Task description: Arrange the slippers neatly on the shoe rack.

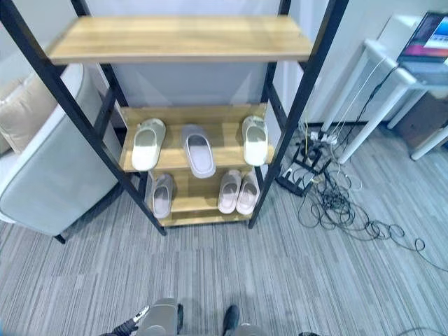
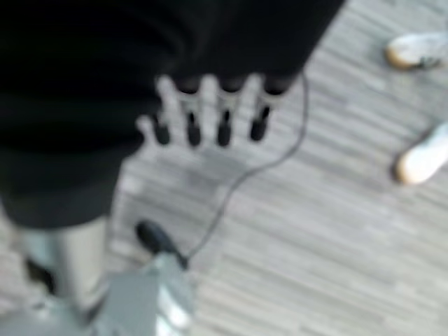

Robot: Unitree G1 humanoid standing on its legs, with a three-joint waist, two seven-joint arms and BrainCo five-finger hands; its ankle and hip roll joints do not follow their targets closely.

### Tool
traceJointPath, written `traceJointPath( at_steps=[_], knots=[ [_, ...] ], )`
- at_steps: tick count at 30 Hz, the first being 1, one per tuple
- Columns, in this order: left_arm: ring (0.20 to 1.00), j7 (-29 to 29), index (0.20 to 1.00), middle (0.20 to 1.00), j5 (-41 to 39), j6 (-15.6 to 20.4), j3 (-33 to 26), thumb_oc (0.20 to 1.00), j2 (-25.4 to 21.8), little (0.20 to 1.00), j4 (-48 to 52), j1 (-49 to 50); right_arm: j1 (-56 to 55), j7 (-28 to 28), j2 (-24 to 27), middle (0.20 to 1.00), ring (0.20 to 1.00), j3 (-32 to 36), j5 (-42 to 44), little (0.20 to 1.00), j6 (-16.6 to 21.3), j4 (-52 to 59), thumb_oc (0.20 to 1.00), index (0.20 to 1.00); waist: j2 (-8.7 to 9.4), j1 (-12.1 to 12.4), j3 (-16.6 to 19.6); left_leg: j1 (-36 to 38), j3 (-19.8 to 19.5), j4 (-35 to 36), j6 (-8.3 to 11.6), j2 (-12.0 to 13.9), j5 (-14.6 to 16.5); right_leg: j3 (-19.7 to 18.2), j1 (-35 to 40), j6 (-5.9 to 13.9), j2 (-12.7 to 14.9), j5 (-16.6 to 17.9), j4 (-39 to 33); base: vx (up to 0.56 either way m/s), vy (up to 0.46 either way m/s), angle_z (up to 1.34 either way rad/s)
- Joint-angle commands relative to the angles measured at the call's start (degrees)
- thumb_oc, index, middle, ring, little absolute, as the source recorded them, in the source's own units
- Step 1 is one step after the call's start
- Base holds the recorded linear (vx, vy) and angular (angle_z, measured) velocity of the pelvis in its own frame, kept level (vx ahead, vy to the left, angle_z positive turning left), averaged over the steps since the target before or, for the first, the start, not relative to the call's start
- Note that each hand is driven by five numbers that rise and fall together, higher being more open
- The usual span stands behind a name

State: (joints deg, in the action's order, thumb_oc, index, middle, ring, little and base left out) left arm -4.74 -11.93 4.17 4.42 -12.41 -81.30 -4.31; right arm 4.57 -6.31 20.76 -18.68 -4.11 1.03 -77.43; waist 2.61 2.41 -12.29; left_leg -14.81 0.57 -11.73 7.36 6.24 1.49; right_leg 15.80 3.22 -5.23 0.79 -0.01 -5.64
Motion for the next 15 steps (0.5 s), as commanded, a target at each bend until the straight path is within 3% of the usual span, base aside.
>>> traceJointPath(
  at_steps=[1, 4, 7, 8, 12, 14, 15],
  knots=[
    [1.0, 0.2, 1.0, 1.0, -1.1, 0.7, 3.9, 1.0, -1.0, 1.0, -1.3, 1.3, -0.1, 1.0, 2.4, 1.0, 1.0, 1.0, 0.8, 1.0, 0.5, -0.2, 1.0, 1.0, -1.38, 1.0, 2.1, 0.3, -1.9, 5.2, -2.16, -0.1, -6.7, -4.1, 3.4, 7.26, 2.3, -9.2, 9.4, 0.25, 0.103, 0.01],
    [1.0, 0.0, 1.0, 1.0, -0.6, 0.5, 3.3, 1.0, -1.2, 1.0, -2.6, 1.5, -0.6, 0.5, 1.8, 1.0, 1.0, 0.9, 0.5, 1.0, 0.8, -0.5, 1.0, 1.0, -1.1, 1.3, 2.7, 1.3, -2.0, 8.4, -2.05, 0.3, -7.4, -4.5, 5.0, 8.0, 2.3, -9.6, 8.5, 0.18, 0.09, -0.11],
    [1.0, -0.2, 1.0, 1.0, 0.8, 0.5, 2.8, 1.0, -1.4, 1.0, -3.4, 2.3, -1.3, -0.3, 1.6, 1.0, 1.0, 1.2, 0.7, 1.0, 0.9, -0.5, 1.0, 1.0, -0.78, 1.4, 3.7, 1.8, -3.2, 7.5, -2.52, -0.9, -7.0, -5.5, 5.8, 8.77, 3.2, -9.1, 8.3, 0.29, 0.215, -0.25],
    [1.0, -0.4, 1.0, 1.0, 2.5, 0.7, 2.1, 1.0, -2.6, 1.0, -3.9, 2.6, -2.2, -2.8, 0.9, 1.0, 1.0, 2.8, 3.9, 1.0, 1.4, 1.1, 1.0, 1.0, -0.11, 1.1, 5.5, 3.5, -2.2, 5.8, -4.51, -3.5, -4.4, -7.9, 5.1, 10.67, 6.0, -7.9, 11.8, 0.39, 0.377, -0.12],
    [1.0, -0.3, 1.0, 1.0, 3.5, 0.9, 3.4, 1.0, -4.1, 1.0, -1.1, 0.9, -1.4, -2.9, 1.3, 1.0, 1.0, 1.7, 1.9, 1.0, 1.2, 2.2, 1.0, 1.0, -0.99, 0.2, 5.1, 5.5, -0.4, 4.8, -7.38, -5.6, -1.9, -10.4, -1.0, 13.11, 8.4, -1.7, 24.4, 0.17, 0.242, -0.3],
    [1.0, -0.3, 1.0, 1.0, 3.7, 0.8, 3.9, 1.0, -4.4, 1.0, -0.6, 0.4, -1.2, -2.6, 1.3, 1.0, 1.0, 1.7, 1.8, 1.0, 1.3, 3.1, 1.0, 1.0, -1.73, -0.3, 5.3, 7.6, 0.0, 5.3, -7.94, -6.0, -0.7, -9.6, -2.7, 12.71, 9.5, -1.8, 24.4, 0.15, 0.073, 0.03],
    [1.0, -0.2, 1.0, 1.0, 3.7, 1.0, 3.9, 1.0, -4.9, 1.0, -0.4, 0.0, -1.0, -2.6, 1.5, 1.0, 1.0, 1.8, 1.7, 1.0, 1.2, 3.4, 1.0, 1.0, -2.29, -0.7, 5.4, 9.2, -0.1, 6.4, -7.47, -6.1, -0.1, -7.8, -2.8, 11.87, 10.0, -3.0, 18.7, 0.14, 0.005, 0.0]
  ],
)
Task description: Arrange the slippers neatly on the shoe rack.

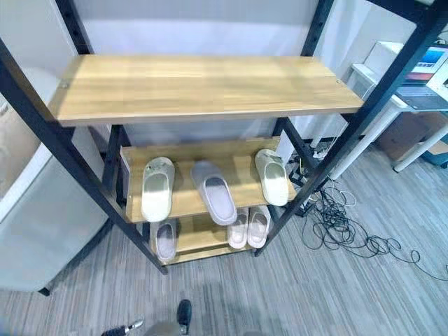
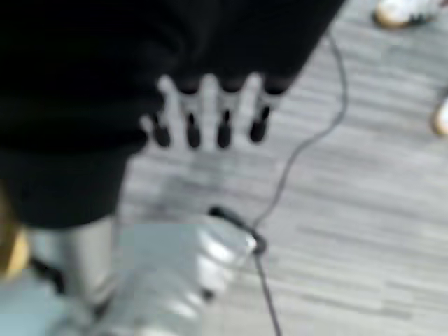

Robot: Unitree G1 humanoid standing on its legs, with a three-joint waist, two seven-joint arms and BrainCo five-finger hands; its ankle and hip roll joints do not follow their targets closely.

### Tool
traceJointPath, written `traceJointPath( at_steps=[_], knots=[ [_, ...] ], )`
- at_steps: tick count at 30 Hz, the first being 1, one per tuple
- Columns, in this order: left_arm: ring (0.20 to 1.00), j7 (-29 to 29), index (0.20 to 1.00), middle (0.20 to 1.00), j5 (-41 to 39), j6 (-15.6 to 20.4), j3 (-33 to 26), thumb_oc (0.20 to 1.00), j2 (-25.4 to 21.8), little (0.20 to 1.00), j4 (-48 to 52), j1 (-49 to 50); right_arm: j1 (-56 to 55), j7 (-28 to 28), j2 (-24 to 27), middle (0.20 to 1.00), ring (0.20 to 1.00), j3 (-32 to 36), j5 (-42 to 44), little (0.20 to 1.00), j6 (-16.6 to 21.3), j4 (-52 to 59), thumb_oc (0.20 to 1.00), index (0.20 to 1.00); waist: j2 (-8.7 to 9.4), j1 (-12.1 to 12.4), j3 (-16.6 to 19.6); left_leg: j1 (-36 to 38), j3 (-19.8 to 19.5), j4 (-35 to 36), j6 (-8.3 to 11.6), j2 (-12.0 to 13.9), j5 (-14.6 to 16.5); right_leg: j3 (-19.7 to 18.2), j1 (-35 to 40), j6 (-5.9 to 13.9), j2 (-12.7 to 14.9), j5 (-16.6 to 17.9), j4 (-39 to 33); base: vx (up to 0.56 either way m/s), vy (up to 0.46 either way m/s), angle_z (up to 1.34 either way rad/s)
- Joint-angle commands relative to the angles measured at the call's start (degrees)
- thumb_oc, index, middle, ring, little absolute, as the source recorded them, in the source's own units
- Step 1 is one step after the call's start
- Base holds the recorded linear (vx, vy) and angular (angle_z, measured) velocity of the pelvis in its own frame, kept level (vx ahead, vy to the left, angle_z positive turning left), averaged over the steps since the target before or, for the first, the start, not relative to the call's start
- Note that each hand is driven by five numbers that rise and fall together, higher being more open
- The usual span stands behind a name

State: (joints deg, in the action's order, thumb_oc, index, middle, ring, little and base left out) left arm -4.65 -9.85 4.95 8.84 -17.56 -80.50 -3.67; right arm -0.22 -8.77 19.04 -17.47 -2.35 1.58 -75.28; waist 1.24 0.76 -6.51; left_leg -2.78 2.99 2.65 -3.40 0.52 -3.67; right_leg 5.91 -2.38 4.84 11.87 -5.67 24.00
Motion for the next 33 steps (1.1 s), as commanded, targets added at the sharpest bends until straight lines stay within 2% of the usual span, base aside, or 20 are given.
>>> traceJointPath(
  at_steps=[1, 2, 3, 4, 5, 7, 13, 19, 23, 26, 33],
  knots=[
    [1.0, -0.3, 1.0, 1.0, 1.6, 0.2, -0.6, 1.0, 0.2, 1.0, -1.2, -0.6, 3.8, -0.2, 3.3, 1.0, 1.0, 0.6, 0.0, 1.0, 0.6, 1.2, 1.0, 1.0, -0.94, 0.9, -0.4, -2.7, -2.6, -8.0, 3.32, -0.4, 5.1, 2.1, 3.0, 1.78, -1.1, 2.7, -11.1, 0.15, -0.06, -0.1],
    [1.0, -0.6, 1.0, 1.0, 1.5, 0.7, 0.7, 1.0, -0.3, 1.0, -0.9, -1.1, 4.6, -1.3, 3.6, 1.0, 1.0, -1.3, -1.3, 1.0, 0.0, 0.8, 1.0, 1.0, -1.02, 0.6, -0.3, -2.2, -1.8, -7.3, 3.73, 0.1, 5.1, 3.3, 2.3, 1.65, -0.7, 2.7, -15.9, 0.07, -0.05, -0.09],
    [1.0, -0.6, 1.0, 1.0, 1.5, 0.7, 0.7, 1.0, -0.3, 1.0, -0.9, -1.1, 4.6, -1.3, 3.6, 1.0, 1.0, -1.4, -1.3, 1.0, 0.0, 0.8, 1.0, 1.0, -1.07, 0.5, -0.5, -1.8, -1.9, -7.2, 3.79, 0.1, 5.2, 3.5, 2.8, 1.62, -0.8, 2.8, -16.2, 0.08, -0.09, -0.05],
    [1.0, -0.6, 1.0, 1.0, 1.4, 0.5, -0.6, 1.0, -0.5, 1.0, -1.2, -0.4, 4.4, -0.8, 3.3, 1.0, 1.0, -0.9, -1.7, 1.0, 0.6, 1.7, 1.0, 1.0, -1.05, 0.5, -0.5, -2.1, -2.2, -7.5, 3.89, 0.2, 5.1, 3.4, 3.2, 2.63, -0.3, 3.4, -17.8, 0.05, -0.158, 0.01],
    [1.0, -0.1, 1.0, 1.0, 1.8, 0.6, -1.1, 1.0, -0.6, 1.0, -1.6, -0.2, 3.7, -0.1, 2.8, 1.0, 1.0, -1.7, -2.8, 1.0, 1.2, 2.6, 1.0, 1.0, -0.27, 0.5, -0.3, -1.8, -1.9, -7.7, 4.16, 0.2, 5.3, 3.0, 4.2, 2.7, -0.4, 3.9, -20.5, 0.05, -0.154, 0.06],
    [1.0, 0.0, 1.0, 1.0, 2.0, 0.8, -1.3, 1.0, -0.4, 1.0, -1.5, 0.4, 3.6, 0.0, 2.9, 1.0, 1.0, -2.0, -3.5, 1.0, 1.3, 2.9, 1.0, 1.0, -0.3, 0.6, 0.0, -1.3, -1.6, -7.3, 4.43, 0.6, 5.1, 3.3, 4.8, 2.72, -0.6, 4.1, -21.2, 0.06, -0.146, 0.13],
    [1.0, -0.2, 1.0, 1.0, 2.9, 0.6, -1.1, 1.0, 2.4, 1.0, -2.9, 3.1, 3.9, 1.2, 2.8, 1.0, 1.0, -4.5, -5.9, 1.0, 1.9, 5.2, 1.0, 1.0, -0.61, 1.2, 1.5, 2.2, -2.9, -0.3, 6.42, 3.0, 1.6, 5.3, 9.0, 2.23, -3.2, 3.5, -26.1, 0.05, -0.114, 0.02],
    [1.0, -0.7, 1.0, 1.0, 3.5, 0.3, -0.7, 1.0, 3.7, 1.0, -3.5, 4.7, 4.6, 1.4, 3.6, 1.0, 1.0, -6.5, -8.2, 1.0, 2.9, 11.5, 1.0, 1.0, -0.68, 1.2, 2.1, 3.5, -2.8, 2.4, 7.34, 3.9, 0.3, 5.9, 10.9, 2.06, -4.4, 3.3, -28.3, 0.01, -0.054, 0.08],
    [1.0, -0.2, 1.0, 1.0, 3.2, 0.3, -0.6, 1.0, 4.1, 1.0, -3.6, 4.9, 5.0, 2.1, 2.6, 1.0, 1.0, -6.4, -4.8, 1.0, 3.5, 17.2, 1.0, 1.0, -0.82, 0.9, 2.4, 3.2, -2.3, 2.4, 7.84, 4.4, 0.3, 6.0, 10.9, 2.05, -4.7, 3.4, -29.0, -0.01, -0.008, 0.01],
    [1.0, 0.3, 1.0, 1.0, 2.1, 0.7, -0.3, 1.0, 4.1, 1.0, -2.9, 4.7, 5.0, 1.1, 1.6, 1.0, 1.0, -5.6, 2.8, 1.0, 5.0, 22.5, 1.0, 1.0, -1.06, 0.8, 2.4, 3.1, -1.9, 2.4, 8.04, 4.5, 0.4, 5.8, 10.4, 2.22, -4.7, 3.3, -29.0, 0.0, 0.0, 0.0],
    [1.0, 0.8, 1.0, 1.0, 2.3, 1.2, 1.2, 1.0, 4.1, 1.0, -1.1, 4.5, 6.3, -1.3, 1.0, 1.0, 1.0, -10.6, 2.6, 1.0, 5.3, 28.5, 1.0, 1.0, -1.56, 1.1, 2.1, 3.5, -1.9, 2.4, 8.36, 4.8, 1.1, 5.9, 10.7, 2.38, -4.7, 2.7, -29.0, 0.02, 0.003, 0.0]
  ],
)
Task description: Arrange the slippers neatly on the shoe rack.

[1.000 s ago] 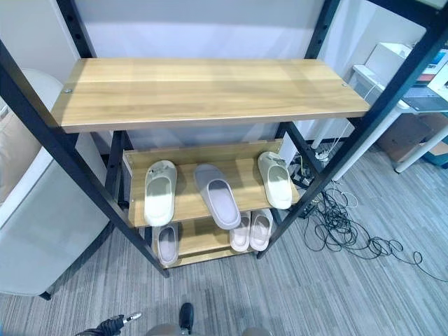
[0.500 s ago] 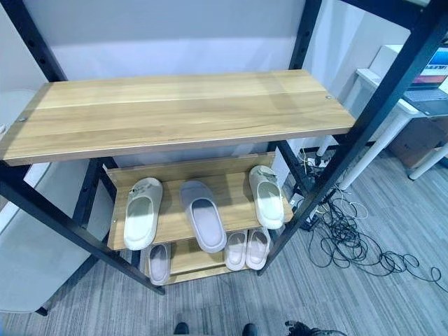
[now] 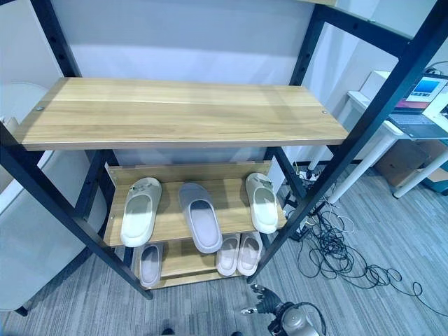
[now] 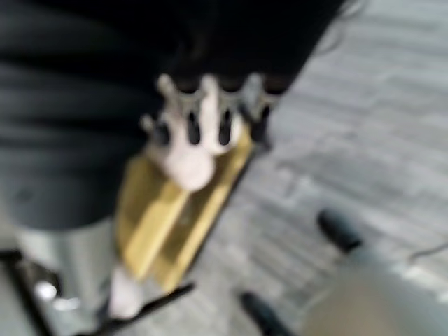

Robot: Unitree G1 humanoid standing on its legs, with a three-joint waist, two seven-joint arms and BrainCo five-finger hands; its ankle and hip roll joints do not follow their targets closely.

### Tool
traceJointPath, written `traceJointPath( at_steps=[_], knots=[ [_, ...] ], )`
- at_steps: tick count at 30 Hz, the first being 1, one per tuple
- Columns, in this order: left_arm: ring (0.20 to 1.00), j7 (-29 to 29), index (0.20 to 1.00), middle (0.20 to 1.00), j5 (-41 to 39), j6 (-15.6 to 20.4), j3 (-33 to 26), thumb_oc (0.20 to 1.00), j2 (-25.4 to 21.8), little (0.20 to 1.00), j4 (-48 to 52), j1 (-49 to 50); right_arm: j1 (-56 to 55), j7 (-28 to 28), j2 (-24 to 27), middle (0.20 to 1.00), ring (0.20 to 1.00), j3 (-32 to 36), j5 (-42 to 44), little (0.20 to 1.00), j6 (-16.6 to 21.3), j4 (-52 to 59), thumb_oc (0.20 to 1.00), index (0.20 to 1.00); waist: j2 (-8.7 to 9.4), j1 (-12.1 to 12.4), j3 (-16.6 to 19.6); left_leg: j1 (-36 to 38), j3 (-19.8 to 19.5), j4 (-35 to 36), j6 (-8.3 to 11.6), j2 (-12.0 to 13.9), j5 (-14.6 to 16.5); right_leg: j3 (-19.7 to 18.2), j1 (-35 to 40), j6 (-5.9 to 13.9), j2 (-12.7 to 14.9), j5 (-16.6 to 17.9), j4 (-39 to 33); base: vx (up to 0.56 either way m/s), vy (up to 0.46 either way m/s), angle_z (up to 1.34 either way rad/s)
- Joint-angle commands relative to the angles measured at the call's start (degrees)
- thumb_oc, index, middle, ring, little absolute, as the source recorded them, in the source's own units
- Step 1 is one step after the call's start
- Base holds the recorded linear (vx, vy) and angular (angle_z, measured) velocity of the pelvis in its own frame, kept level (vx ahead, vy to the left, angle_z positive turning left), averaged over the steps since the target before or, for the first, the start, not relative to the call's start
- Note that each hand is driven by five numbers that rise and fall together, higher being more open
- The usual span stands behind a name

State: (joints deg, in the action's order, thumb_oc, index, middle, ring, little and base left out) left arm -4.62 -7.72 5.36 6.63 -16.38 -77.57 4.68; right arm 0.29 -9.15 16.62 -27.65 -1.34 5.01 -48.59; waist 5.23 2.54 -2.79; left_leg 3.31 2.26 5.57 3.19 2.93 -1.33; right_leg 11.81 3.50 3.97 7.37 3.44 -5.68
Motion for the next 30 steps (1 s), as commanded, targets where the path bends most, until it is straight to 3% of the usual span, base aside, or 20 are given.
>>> traceJointPath(
  at_steps=[1, 5, 17, 25, 30],
  knots=[
    [1.0, 1.1, 1.0, 1.0, 0.6, 1.0, 4.0, 1.0, 2.9, 1.0, -3.3, -3.9, 6.3, -1.1, 3.5, 1.0, 1.0, -1.2, 2.1, 1.0, 2.1, 3.9, 1.0, 1.0, -5.73, -0.5, -2.0, -2.6, -1.2, -0.6, 1.78, 2.4, -1.3, 0.1, 4.7, 3.26, -0.3, -6.4, 0.7, 0.0, 0.0, 0.0],
    [1.0, 1.7, 1.0, 1.0, 0.9, 1.4, 5.5, 1.0, 2.6, 1.0, -2.0, -4.7, 8.4, -3.4, 3.6, 1.0, 1.0, -5.5, 5.6, 1.0, 2.6, 12.5, 1.0, 1.0, -6.1, -0.4, -3.4, -3.0, -1.2, -0.6, 1.9, 2.5, -1.5, 0.1, 4.2, 3.24, -0.2, -6.3, 0.7, -0.03, 0.01, -0.02],
    [1.0, 3.5, 1.0, 1.0, 2.1, 1.4, 9.4, 1.0, 4.1, 1.0, -0.5, -7.2, 19.2, -7.1, -0.6, 1.0, 1.0, -20.1, 3.2, 1.0, 2.3, 22.9, 1.0, 1.0, -5.9, 1.0, -6.1, -2.9, -1.1, -0.6, 1.82, 2.8, -1.4, -0.3, 4.6, 2.73, -0.5, -6.6, 0.7, 0.0, 0.001, 0.0],
    [1.0, 3.3, 1.0, 1.0, 3.4, 0.8, 10.7, 1.0, 5.0, 1.0, -1.1, -6.9, 22.6, -8.1, -1.1, 1.0, 1.0, -22.8, 5.2, 1.0, 2.4, 28.2, 1.0, 1.0, -5.41, 1.4, -6.2, -2.6, -1.0, -0.6, 1.86, 3.1, -1.3, -0.4, 4.8, 2.6, -0.8, -6.8, 0.7, 0.0, -0.002, 0.0],
    [1.0, 4.4, 1.0, 1.0, 4.6, 1.2, 10.1, 1.0, 5.1, 1.0, -1.2, -6.1, 25.4, -4.4, 3.8, 1.0, 1.0, -18.1, 3.0, 1.0, 5.7, 39.0, 1.0, 1.0, -5.37, 1.2, -5.8, -2.5, -0.9, -0.6, 1.97, 3.4, -1.1, -0.7, 4.8, 2.65, -0.9, -7.0, 0.7, 0.01, -0.004, 0.0]
  ],
)
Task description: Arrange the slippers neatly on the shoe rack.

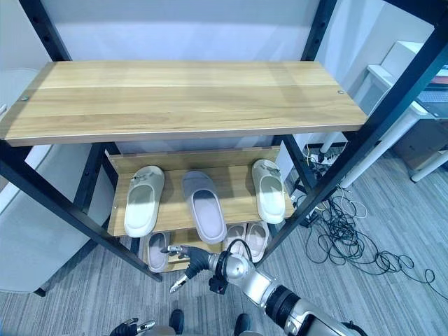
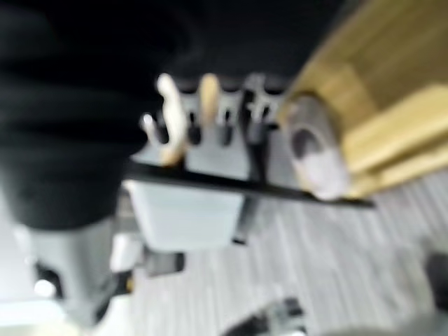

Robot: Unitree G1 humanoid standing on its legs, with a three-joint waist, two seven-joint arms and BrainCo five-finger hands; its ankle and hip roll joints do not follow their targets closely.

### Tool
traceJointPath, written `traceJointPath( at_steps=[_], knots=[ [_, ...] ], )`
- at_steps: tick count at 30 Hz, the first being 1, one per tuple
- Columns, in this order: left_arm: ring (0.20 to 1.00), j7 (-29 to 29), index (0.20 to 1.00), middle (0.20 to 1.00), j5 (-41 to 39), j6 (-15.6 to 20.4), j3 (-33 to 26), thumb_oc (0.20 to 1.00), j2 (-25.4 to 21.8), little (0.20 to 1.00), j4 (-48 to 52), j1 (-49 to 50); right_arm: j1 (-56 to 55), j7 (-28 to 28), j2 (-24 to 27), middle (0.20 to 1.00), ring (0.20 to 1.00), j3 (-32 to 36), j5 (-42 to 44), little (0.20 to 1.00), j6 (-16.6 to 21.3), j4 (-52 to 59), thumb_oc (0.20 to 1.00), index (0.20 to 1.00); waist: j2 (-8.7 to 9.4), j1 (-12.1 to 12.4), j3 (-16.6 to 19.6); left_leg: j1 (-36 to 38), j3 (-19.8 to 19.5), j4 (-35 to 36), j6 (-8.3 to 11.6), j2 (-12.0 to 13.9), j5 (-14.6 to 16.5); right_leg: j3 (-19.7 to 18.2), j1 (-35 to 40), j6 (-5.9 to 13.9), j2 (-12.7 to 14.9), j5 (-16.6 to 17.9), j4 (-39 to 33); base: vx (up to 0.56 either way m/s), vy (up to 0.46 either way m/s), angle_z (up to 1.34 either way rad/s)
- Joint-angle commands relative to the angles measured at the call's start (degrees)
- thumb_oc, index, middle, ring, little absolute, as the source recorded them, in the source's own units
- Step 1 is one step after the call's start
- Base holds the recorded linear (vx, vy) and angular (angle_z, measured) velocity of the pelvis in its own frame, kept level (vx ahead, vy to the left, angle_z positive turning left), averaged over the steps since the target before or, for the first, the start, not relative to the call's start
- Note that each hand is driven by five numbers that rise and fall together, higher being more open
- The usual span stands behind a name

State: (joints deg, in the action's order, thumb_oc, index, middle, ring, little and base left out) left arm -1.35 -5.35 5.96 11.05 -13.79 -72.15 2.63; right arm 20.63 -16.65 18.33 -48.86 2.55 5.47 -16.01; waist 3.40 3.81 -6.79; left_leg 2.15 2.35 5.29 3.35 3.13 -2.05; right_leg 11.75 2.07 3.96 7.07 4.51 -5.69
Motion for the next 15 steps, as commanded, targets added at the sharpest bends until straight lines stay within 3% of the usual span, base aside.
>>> traceJointPath(
  at_steps=[1, 5, 7, 8, 15],
  knots=[
    [1.0, 1.4, 1.0, 1.0, 2.4, 0.7, 5.6, 1.0, 2.6, 1.0, -6.6, -4.0, 4.9, 3.7, 3.7, 1.0, 1.0, 4.8, -0.6, 1.0, 6.1, 10.3, 1.0, 1.0, -3.58, -0.1, -1.8, -1.4, -0.9, -0.3, 1.82, 3.2, -0.4, -0.7, 6.3, 2.7, -0.7, -8.1, 0.7, 0.0, 0.0, 0.0],
    [1.0, 1.7, 1.0, 1.0, 3.1, 1.4, 5.2, 1.0, 2.6, 1.0, -6.4, -3.6, 4.4, 7.9, 7.9, 1.0, 1.0, 11.4, -4.9, 1.0, 8.7, 18.7, 1.0, 1.0, -3.64, -0.5, -1.3, -1.4, -0.9, -0.3, 1.82, 3.3, -0.2, -0.7, 6.1, 2.77, -0.8, -8.3, 0.7, 0.02, -0.007, -0.01],
    [1.0, 1.8, 1.0, 1.0, 3.5, 1.6, 4.8, 1.0, 2.5, 1.0, -6.0, -3.3, 4.4, 11.1, 10.6, 1.0, 1.0, 14.0, -12.9, 1.0, 9.5, 20.1, 1.0, 1.0, -3.63, -0.5, -1.2, -1.3, -0.9, -0.3, 1.79, 3.3, 0.0, -0.7, 6.2, 2.79, -0.8, -8.4, 0.7, 0.04, -0.018, -0.03],
    [1.0, 2.1, 1.0, 1.0, 4.1, 1.8, 4.6, 1.0, 2.3, 1.0, -5.3, -3.1, 4.3, 14.8, 13.8, 1.0, 1.0, 16.8, -21.5, 1.0, 10.0, 20.3, 1.0, 1.0, -3.56, -0.5, -1.1, -1.3, -1.0, -0.3, 1.7, 3.4, 0.1, -0.7, 6.2, 2.85, -0.9, -8.5, 0.7, 0.04, -0.016, 0.01],
    [1.0, 1.6, 1.0, 1.0, 5.9, 2.4, 6.1, 1.0, 1.7, 1.0, -4.0, -2.9, 5.1, 20.7, 17.2, 1.0, 1.0, 21.2, -29.2, 1.0, 8.6, 12.2, 1.0, 1.0, -3.58, 0.3, -1.1, -2.0, -1.3, -0.3, 1.53, 3.2, 0.3, -0.4, 5.6, 2.99, -1.0, -8.5, 0.7, 0.01, -0.003, 0.0]
  ],
)
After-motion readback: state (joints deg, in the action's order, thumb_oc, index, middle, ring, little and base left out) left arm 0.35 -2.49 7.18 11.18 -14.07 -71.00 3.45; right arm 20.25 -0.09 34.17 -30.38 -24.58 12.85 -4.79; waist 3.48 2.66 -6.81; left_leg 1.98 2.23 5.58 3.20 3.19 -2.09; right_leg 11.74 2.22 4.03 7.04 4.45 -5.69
